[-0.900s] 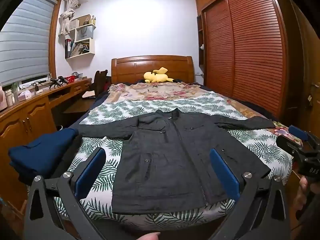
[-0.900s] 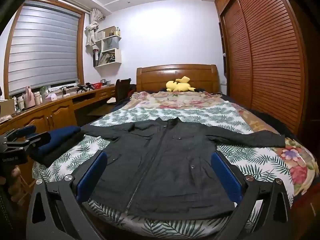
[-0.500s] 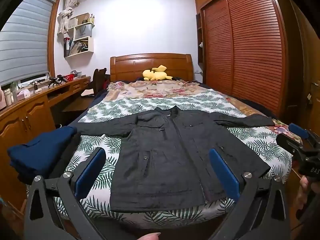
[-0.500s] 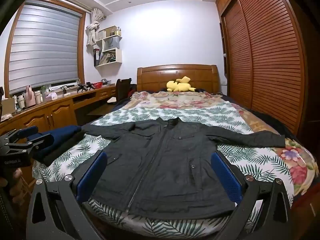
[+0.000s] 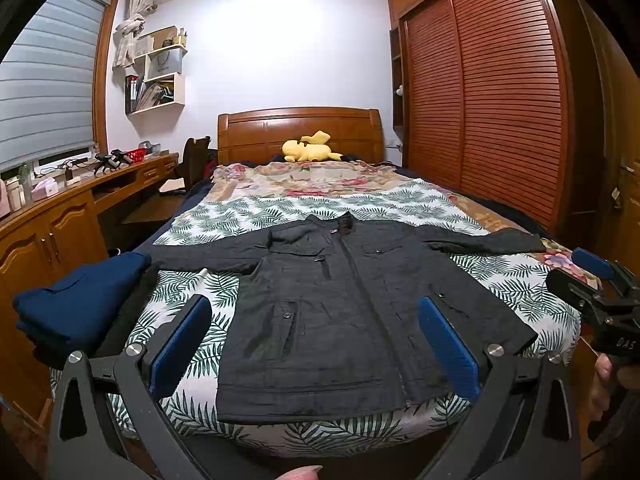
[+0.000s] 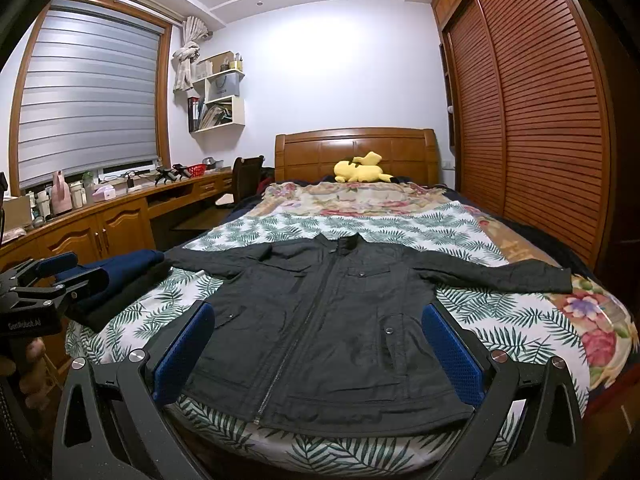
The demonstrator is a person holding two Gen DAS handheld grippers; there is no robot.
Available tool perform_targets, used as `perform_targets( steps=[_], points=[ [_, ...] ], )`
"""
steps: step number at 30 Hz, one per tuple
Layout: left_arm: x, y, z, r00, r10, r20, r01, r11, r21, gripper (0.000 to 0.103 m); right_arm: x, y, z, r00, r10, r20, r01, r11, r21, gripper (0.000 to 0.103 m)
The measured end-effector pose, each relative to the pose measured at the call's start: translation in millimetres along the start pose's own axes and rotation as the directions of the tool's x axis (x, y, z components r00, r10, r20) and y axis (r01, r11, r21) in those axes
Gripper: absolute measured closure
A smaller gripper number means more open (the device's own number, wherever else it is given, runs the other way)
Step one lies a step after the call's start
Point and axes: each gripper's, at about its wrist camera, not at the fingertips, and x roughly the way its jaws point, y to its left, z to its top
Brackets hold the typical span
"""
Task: Fold large clothes
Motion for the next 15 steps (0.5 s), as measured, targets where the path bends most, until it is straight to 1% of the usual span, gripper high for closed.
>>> perform_targets(
  steps=[15],
  points=[
    [-6.6, -3.4, 3.2, 1.000, -0.004, 0.011, 0.004, 1.000, 0.003, 0.000, 2.2, 2.4, -3.3, 1.000, -0.005, 0.000, 0.005, 1.000, 0.003, 0.000]
  ],
)
